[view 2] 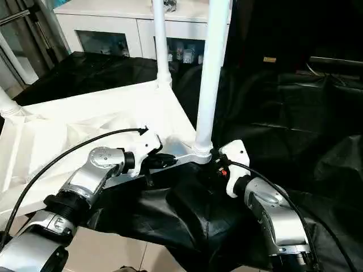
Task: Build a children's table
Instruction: Rotate leg to tighten
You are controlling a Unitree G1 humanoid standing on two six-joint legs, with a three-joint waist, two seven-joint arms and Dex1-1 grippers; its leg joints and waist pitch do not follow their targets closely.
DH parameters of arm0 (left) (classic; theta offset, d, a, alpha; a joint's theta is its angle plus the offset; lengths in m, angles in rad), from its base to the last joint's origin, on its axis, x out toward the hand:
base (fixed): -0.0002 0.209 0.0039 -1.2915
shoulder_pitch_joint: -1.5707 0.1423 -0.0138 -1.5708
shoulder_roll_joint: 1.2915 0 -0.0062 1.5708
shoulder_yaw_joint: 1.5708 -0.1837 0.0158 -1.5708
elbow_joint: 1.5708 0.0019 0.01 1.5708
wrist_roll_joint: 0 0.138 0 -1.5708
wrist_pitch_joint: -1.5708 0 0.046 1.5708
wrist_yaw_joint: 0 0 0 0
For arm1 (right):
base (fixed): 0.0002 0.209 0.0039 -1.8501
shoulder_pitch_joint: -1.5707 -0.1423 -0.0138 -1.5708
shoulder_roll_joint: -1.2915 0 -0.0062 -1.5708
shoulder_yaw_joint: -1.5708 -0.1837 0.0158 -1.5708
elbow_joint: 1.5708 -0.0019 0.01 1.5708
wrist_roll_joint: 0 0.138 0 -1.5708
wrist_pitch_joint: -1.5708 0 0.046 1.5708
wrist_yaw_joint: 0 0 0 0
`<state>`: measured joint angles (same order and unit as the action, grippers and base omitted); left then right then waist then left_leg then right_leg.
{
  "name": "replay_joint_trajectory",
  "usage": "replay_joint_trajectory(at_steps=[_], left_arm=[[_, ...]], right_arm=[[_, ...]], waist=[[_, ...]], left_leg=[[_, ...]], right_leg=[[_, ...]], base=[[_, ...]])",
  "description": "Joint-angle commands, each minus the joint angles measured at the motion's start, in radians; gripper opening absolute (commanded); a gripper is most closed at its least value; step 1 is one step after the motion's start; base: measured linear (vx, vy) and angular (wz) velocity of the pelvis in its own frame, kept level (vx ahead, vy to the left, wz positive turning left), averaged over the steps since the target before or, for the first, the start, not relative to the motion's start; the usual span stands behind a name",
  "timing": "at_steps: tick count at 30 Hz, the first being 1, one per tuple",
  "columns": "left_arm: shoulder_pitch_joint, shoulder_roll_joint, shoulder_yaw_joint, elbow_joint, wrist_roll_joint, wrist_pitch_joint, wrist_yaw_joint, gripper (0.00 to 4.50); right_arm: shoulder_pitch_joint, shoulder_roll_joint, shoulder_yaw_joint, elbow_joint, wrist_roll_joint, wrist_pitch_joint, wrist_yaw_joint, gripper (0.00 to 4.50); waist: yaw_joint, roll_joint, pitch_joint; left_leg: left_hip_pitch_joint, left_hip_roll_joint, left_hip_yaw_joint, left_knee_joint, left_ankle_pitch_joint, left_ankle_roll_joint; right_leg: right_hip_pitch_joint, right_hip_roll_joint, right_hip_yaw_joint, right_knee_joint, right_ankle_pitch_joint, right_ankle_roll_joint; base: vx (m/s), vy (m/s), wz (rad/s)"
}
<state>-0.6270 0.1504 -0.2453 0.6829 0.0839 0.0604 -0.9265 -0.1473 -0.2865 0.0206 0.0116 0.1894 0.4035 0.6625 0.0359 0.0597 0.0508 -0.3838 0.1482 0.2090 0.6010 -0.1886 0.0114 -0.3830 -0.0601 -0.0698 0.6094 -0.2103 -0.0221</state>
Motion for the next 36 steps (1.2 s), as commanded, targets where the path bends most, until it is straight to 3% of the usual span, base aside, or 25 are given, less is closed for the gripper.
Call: replay_joint_trajectory(at_steps=[1,36], left_arm=[[0.012,-0.026,-0.025,-0.022,-0.026,-0.04,-0.035,0.0],[0.012,-0.026,-0.025,-0.022,-0.026,-0.04,-0.035,0.0]], right_arm=[[-0.006,0.014,0.05,-0.02,0.012,0.011,0.025,4.44],[-0.006,0.014,0.05,-0.02,0.012,0.011,0.025,4.44]], waist=[[0.008,-0.022,-0.068],[0.008,-0.024,-0.068]], left_leg=[[0.015,0.09,-0.053,-0.056,-0.107,0.108],[0.014,0.089,-0.052,-0.055,-0.102,0.109]], right_leg=[[0.047,-0.11,0.058,-0.073,-0.088,-0.229],[0.048,-0.109,0.058,-0.072,-0.086,-0.228]], base=[[0.0,0.0,0.0],[0.0,0.0,0.0]])
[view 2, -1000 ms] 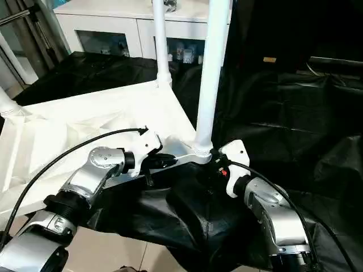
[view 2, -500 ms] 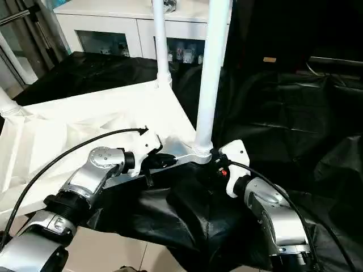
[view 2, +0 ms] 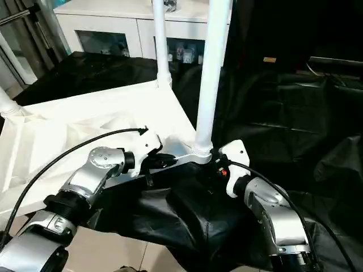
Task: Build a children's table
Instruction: Rotate leg to tighten
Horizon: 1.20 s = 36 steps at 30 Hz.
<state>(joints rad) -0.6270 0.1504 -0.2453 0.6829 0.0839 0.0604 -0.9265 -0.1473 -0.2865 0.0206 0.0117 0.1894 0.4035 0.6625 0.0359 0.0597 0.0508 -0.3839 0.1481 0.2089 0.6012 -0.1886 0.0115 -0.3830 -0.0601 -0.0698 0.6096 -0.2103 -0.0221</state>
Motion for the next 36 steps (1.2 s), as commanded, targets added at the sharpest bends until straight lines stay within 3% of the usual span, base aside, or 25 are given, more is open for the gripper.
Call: replay_joint_trajectory(at_steps=[1,36], left_arm=[[0.012,-0.026,-0.025,-0.022,-0.026,-0.04,-0.035,0.0],[0.012,-0.026,-0.025,-0.022,-0.026,-0.04,-0.035,0.0]], right_arm=[[-0.006,0.014,0.05,-0.02,0.012,0.011,0.025,4.44],[-0.006,0.014,0.05,-0.02,0.012,0.011,0.025,4.44]], waist=[[0.008,-0.023,-0.069],[0.007,-0.022,-0.069]], left_leg=[[0.014,0.089,-0.053,-0.055,-0.1,0.11],[0.015,0.091,-0.053,-0.056,-0.098,0.112]], right_leg=[[0.048,-0.109,0.058,-0.072,-0.083,-0.228],[0.048,-0.109,0.058,-0.07,-0.074,-0.231]], base=[[0.0,0.0,0.0],[0.0,0.0,0.0]])
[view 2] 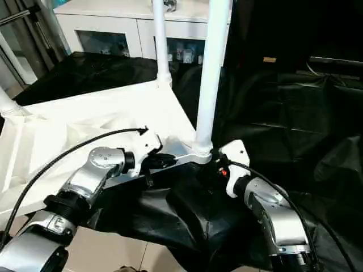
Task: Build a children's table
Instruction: Rotate leg to tighten
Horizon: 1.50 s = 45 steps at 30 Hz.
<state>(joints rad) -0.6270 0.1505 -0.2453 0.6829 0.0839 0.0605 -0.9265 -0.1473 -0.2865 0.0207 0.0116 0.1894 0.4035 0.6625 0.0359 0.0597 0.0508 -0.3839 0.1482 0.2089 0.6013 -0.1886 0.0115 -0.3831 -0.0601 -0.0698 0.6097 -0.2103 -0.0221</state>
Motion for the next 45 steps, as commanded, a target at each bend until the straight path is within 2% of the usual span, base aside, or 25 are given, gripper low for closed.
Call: replay_joint_trajectory(at_steps=[1,45], left_arm=[[0.012,-0.026,-0.025,-0.022,-0.026,-0.04,-0.035,0.0],[0.012,-0.026,-0.025,-0.022,-0.026,-0.04,-0.035,0.0]], right_arm=[[-0.006,0.014,0.05,-0.02,0.012,0.011,0.025,4.44],[-0.006,0.014,0.05,-0.02,0.012,0.011,0.025,4.44]], waist=[[0.007,-0.023,-0.069],[0.008,-0.023,-0.069]], left_leg=[[0.014,0.09,-0.053,-0.055,-0.098,0.112],[0.013,0.089,-0.053,-0.054,-0.095,0.115]], right_leg=[[0.048,-0.11,0.058,-0.07,-0.07,-0.232],[0.049,-0.11,0.057,-0.07,-0.072,-0.231]], base=[[0.0,0.0,0.0],[0.0,0.0,0.0]])
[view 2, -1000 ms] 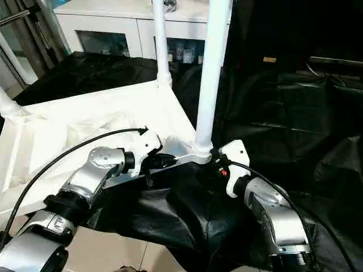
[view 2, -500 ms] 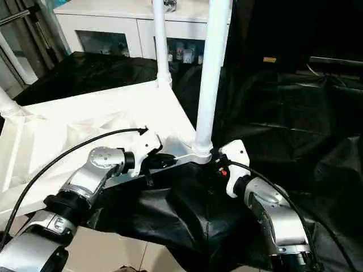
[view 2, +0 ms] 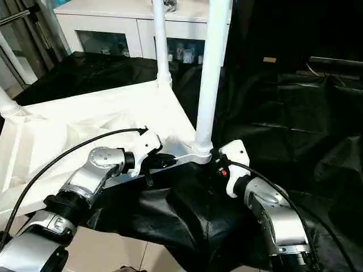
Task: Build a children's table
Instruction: Rotate leg to tighten
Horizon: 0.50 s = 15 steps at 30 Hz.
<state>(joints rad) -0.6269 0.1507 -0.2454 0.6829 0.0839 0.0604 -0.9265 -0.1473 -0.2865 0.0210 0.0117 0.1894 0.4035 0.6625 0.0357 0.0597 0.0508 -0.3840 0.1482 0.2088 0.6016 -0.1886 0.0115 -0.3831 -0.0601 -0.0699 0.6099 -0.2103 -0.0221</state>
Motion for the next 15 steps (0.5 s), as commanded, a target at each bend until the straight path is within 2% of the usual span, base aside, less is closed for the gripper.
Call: replay_joint_trajectory(at_steps=[1,15], left_arm=[[0.012,-0.026,-0.025,-0.022,-0.026,-0.04,-0.035,0.0],[0.012,-0.026,-0.025,-0.022,-0.026,-0.04,-0.035,0.0]], right_arm=[[-0.006,0.014,0.05,-0.02,0.012,0.011,0.025,4.44],[-0.006,0.014,0.05,-0.02,0.012,0.011,0.025,4.44]], waist=[[0.008,-0.023,-0.069],[0.008,-0.023,-0.069]], left_leg=[[0.014,0.089,-0.053,-0.055,-0.095,0.114],[0.014,0.089,-0.052,-0.054,-0.099,0.112]], right_leg=[[0.049,-0.109,0.057,-0.071,-0.074,-0.231],[0.049,-0.11,0.058,-0.072,-0.079,-0.23]], base=[[0.0,0.0,0.0],[0.0,0.0,0.0]])
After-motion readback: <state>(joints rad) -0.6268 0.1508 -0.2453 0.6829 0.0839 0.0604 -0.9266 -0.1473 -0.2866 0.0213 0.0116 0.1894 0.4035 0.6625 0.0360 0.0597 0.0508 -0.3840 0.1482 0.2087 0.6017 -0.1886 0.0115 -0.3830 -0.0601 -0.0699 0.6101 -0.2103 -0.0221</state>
